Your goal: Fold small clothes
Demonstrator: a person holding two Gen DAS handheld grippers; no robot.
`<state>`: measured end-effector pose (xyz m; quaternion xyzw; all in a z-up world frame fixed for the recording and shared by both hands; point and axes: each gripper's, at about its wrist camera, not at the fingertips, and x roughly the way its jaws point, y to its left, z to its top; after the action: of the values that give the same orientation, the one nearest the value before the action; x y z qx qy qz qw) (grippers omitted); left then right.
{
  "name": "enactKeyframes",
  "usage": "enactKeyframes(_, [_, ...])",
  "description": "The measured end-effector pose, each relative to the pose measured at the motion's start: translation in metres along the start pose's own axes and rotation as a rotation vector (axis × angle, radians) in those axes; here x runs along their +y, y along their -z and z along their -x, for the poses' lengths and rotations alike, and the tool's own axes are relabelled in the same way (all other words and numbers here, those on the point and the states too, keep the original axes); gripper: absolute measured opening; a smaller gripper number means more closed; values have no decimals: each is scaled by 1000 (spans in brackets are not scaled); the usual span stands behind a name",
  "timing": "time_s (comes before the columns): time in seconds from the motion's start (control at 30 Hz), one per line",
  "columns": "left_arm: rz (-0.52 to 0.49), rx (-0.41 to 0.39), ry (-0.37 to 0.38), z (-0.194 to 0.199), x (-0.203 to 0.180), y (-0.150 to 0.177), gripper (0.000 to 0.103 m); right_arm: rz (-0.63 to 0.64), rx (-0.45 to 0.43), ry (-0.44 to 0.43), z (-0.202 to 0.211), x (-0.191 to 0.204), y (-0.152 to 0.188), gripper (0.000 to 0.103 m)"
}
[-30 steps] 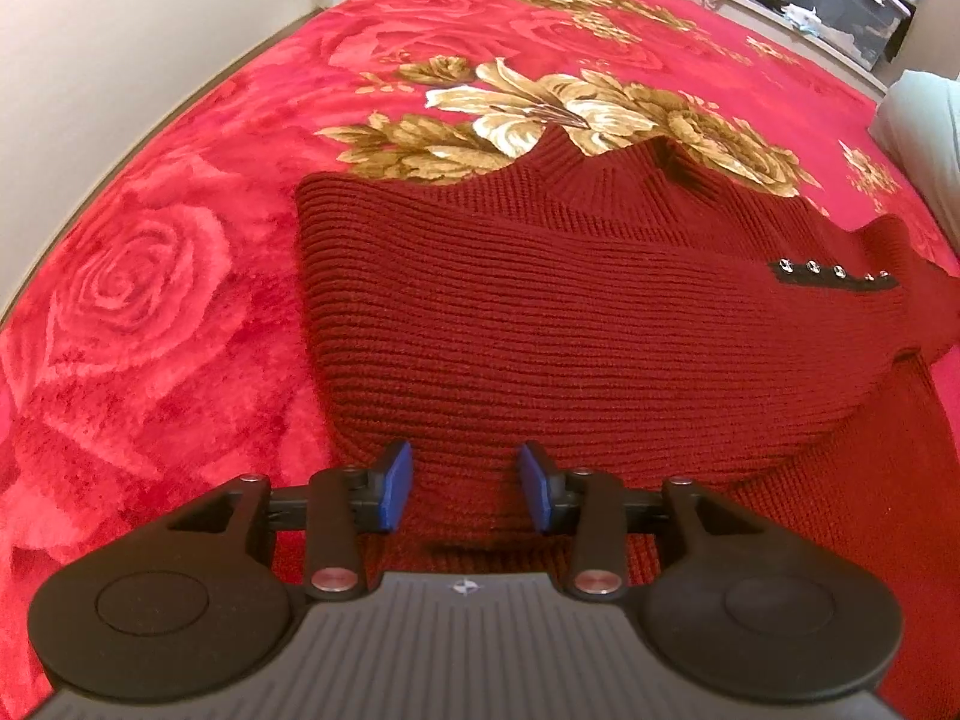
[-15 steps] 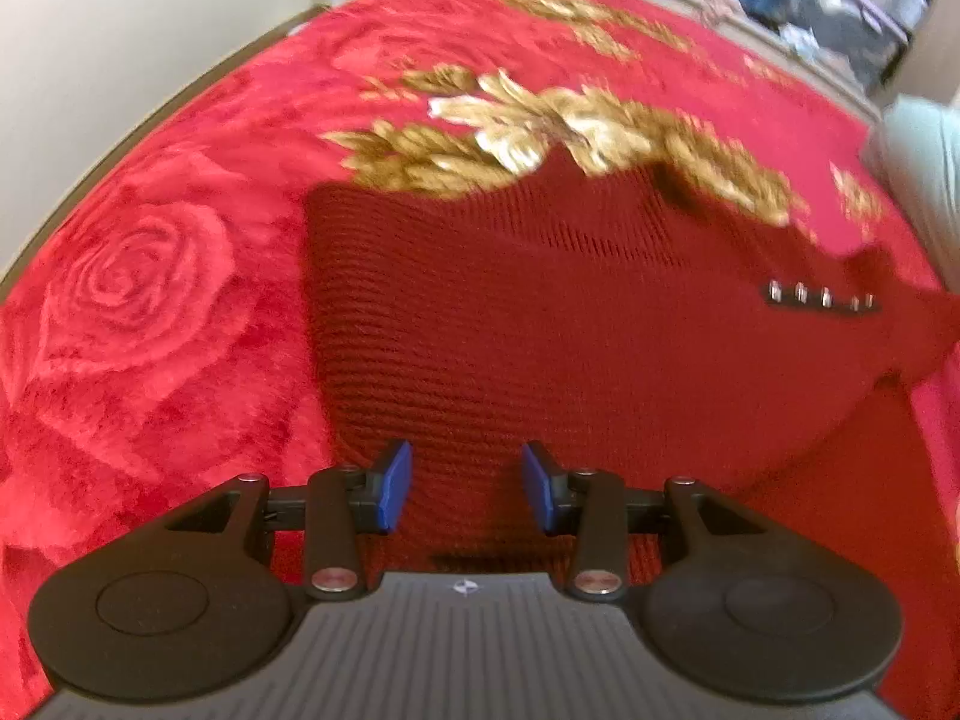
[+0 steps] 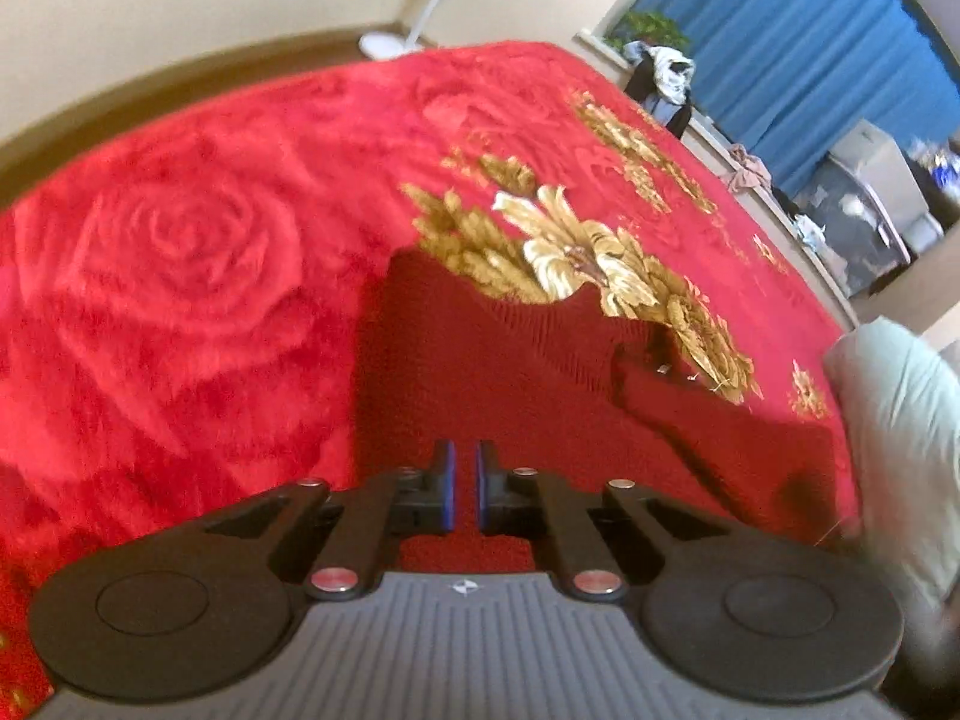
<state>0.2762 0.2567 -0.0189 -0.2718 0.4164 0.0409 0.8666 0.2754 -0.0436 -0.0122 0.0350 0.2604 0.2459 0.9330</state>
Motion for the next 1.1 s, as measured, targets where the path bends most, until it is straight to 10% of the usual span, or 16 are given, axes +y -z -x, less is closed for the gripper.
enactKeyframes(0.27, [33, 85, 137, -18, 0, 11, 7, -82, 145, 121, 55, -56, 63, 26])
enactKeyframes(0.67, [-40, -11, 273, -74, -59, 36, 8, 23, -31, 289, 197, -141, 123, 37])
enactKeyframes(0.93, [123, -4, 330, -129, -94, 35, 44, -95, -42, 284, 172, -174, 118, 38])
enactKeyframes(1.1, [241, -35, 288, -167, -112, 29, 44, -159, 53, 240, 156, -184, 120, 38])
